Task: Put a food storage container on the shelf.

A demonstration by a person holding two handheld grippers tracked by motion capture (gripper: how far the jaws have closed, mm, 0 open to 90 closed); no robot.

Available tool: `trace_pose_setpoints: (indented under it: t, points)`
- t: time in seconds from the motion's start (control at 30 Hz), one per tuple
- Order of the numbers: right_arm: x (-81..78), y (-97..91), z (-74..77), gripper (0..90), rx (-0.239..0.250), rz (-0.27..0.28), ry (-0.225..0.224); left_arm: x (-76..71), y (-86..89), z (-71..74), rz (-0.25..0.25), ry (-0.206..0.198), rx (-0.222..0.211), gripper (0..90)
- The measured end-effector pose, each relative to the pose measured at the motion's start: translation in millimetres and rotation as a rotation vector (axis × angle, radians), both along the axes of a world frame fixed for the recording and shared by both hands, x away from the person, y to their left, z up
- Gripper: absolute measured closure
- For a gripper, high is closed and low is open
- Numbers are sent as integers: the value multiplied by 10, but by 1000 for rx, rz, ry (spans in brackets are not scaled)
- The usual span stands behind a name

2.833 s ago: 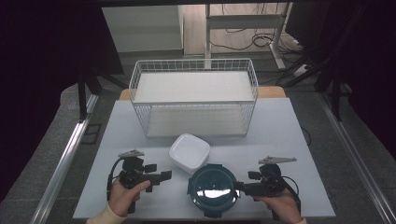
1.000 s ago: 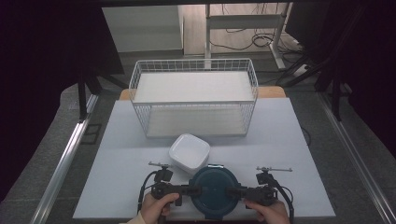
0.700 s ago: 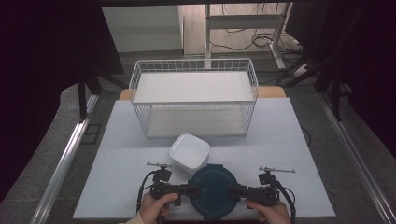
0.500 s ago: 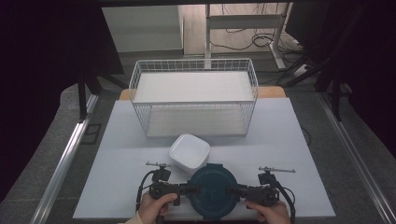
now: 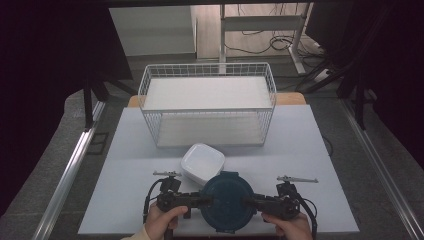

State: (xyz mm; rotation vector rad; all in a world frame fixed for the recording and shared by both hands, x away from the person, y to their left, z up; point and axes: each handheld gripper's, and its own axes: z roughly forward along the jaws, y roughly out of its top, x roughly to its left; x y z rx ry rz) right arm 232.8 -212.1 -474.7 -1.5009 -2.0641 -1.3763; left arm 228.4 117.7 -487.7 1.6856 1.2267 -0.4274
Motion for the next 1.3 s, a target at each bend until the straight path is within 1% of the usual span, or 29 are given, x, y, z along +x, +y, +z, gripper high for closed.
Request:
trace_pose_setpoints:
  t: [0.07, 0.1, 0.2, 0.33, 0.4, 0.47, 0.57, 0.6, 0.63, 0.8, 0.9, 0.93, 0.97, 1.0, 1.03, 1.3]
  points:
    - [4, 8, 30, 401, -3, 2, -10, 16, 17, 39, -9, -15, 2, 432]
    - [8, 14, 48, 401, -4, 3, -16, 25, 22, 60, -9, -14, 2, 432]
    - [27, 34, 110, 401, -8, 3, -37, 57, 36, 120, -10, -36, -1, 431]
    - [81, 63, 234, 401, -20, 11, -74, 101, 69, 207, -10, -56, -12, 431]
    - [115, 80, 299, 401, -25, 21, -94, 116, 84, 260, -4, -73, -11, 431]
    - [157, 93, 345, 402, -25, 31, -105, 143, 95, 301, -2, -81, -8, 432]
    - [227, 104, 390, 402, -24, 36, -107, 200, 100, 342, 1, -87, -5, 432]
    - [227, 104, 390, 402, -24, 36, -107, 200, 100, 342, 1, -87, -5, 432]
    - [272, 101, 413, 402, -21, 35, -110, 243, 96, 374, 2, -94, -3, 431]
    - [368, 89, 461, 406, 3, 22, -101, 363, 97, 499, -5, -101, 13, 431]
    - [414, 93, 536, 408, 8, 21, -107, 413, 107, 585, -6, -113, 14, 431]
    - [414, 93, 536, 408, 8, 21, -107, 413, 107, 585, -6, -113, 14, 431]
    - [443, 101, 594, 410, 8, 21, -118, 438, 121, 637, -4, -121, 10, 431]
    - [443, 101, 594, 410, 8, 21, -118, 438, 121, 637, -4, -121, 10, 431]
    - [471, 113, 653, 411, 9, 21, -128, 460, 136, 684, -1, -130, 7, 431]
    - [583, 181, 874, 415, 10, 31, -162, 545, 212, 888, 13, -164, -1, 431]
